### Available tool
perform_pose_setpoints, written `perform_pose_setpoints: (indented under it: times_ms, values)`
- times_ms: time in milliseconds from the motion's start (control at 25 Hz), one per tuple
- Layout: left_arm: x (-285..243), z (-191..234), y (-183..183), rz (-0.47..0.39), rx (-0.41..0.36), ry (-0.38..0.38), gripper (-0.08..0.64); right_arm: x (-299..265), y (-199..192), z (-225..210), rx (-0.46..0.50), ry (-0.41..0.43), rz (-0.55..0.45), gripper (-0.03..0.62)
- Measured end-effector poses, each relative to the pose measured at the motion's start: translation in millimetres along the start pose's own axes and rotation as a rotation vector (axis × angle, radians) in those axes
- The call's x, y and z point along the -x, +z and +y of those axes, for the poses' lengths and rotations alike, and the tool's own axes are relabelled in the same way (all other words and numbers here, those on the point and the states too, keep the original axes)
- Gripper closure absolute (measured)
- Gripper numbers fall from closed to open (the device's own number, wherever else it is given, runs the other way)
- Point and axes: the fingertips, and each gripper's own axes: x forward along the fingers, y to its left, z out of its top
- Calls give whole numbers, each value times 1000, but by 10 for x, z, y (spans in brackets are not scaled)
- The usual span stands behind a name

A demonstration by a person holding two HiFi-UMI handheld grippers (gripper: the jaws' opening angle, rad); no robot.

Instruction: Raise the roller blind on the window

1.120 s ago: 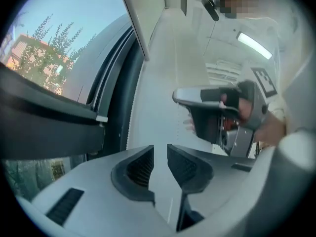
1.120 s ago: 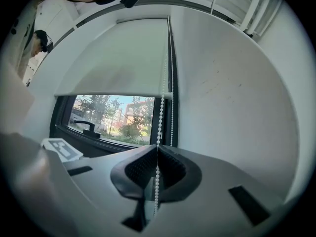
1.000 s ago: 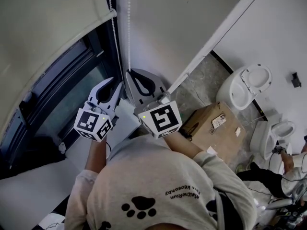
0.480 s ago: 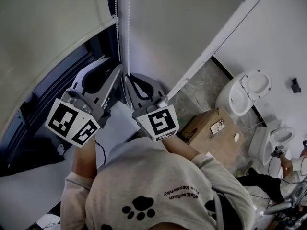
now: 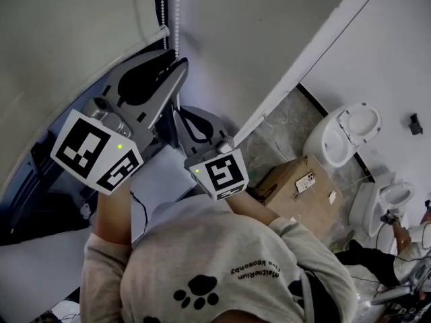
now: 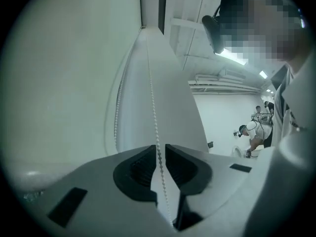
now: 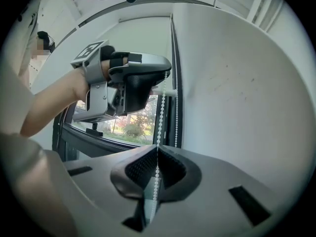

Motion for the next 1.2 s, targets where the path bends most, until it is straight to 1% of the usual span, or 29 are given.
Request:
perform_pose_setpoints:
  times_ms: [80,280,480,600,680,760,880,1000,1120,1200]
  values:
    - [-13,8,20,5,-10,4,529,5,-1,4,6,0,-3,580]
    - [-44,8,15,19,-20,-11,545,1,1,-21,16,-3,-6,580]
    - [-25,32,14,30,-71,20,548,-5,2,-12,44,-6,-10,580]
    - [12,28,-68,43,-59,20,548,-8,-87,10,37,2,13,580]
    - [14,23,-204,67,-47,22,548,-7,-235,6,6,9,45,580]
    - [15,12,-353,82,-24,24,548,-5,-390,7,-3,13,76,580]
    - [37,-9,-514,86,-2,37,549,11,-554,11,27,9,97,580]
    - [64,-33,-601,80,7,47,549,9,-649,9,51,8,106,580]
    - [85,-22,-716,93,8,63,549,1,-761,34,26,20,125,580]
    - [94,-8,-826,105,25,70,549,2,-869,60,-2,30,144,580]
